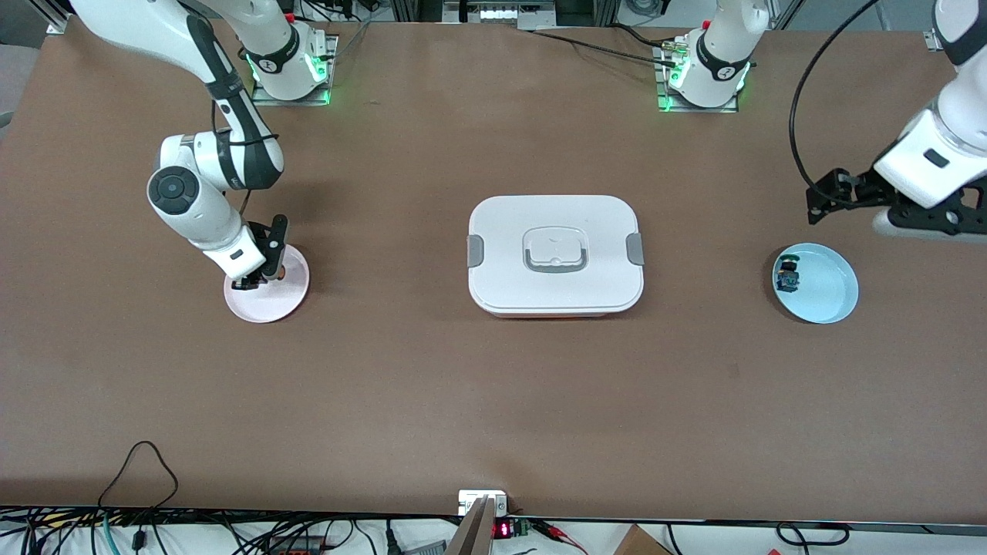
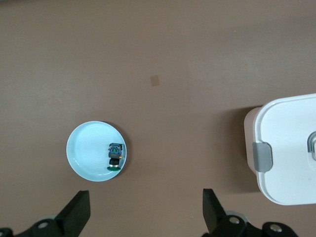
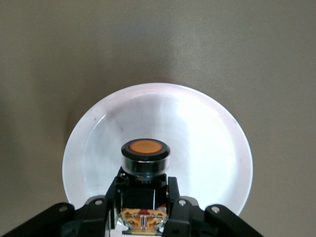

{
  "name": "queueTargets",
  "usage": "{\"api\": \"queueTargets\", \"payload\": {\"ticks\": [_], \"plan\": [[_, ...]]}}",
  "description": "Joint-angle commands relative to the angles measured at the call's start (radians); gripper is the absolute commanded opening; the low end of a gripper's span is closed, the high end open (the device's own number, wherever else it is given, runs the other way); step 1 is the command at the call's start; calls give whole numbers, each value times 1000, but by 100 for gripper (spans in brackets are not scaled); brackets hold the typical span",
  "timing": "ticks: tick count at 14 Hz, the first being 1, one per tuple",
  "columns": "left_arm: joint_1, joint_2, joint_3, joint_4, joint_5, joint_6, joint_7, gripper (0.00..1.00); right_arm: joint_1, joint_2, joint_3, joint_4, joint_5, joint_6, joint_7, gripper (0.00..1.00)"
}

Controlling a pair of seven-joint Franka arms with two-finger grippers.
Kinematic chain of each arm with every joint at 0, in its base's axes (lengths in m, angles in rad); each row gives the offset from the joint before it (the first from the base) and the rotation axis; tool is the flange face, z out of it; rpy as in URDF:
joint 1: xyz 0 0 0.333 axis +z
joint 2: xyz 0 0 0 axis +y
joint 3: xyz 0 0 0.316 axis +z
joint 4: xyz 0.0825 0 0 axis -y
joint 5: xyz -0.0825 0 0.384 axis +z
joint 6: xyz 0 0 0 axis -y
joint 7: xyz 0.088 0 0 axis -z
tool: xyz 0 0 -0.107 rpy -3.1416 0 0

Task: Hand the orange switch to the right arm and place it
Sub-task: 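Lower the switch onto the white plate with the right gripper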

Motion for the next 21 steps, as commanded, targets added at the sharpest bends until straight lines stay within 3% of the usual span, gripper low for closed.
{"api": "queueTargets", "payload": {"ticks": [1,8,9,10,15,18,21], "plan": [[-25,-52,26,-59,5,-14,-19,100,-5,24,-2,-8,-38,62,-15,0],[-21,-43,12,-45,5,-53,-18,100,-54,78,-2,-27,-41,168,-93,0],[-17,-41,13,-45,5,-66,-18,100,-54,77,-2,-34,-39,168,-85,18],[-19,-38,13,-43,5,-65,-18,100,-54,69,-2,-37,-38,162,-70,99],[-24,-23,12,-14,6,-63,-19,100,-51,-54,1,-9,-15,27,-44,100],[-24,-21,12,-12,5,-63,-19,100,-40,-103,1,121,8,-108,-9,100],[-22,-21,12,-12,5,-65,-19,100,-40,-112,1,325,199,-370,25,100]]}}
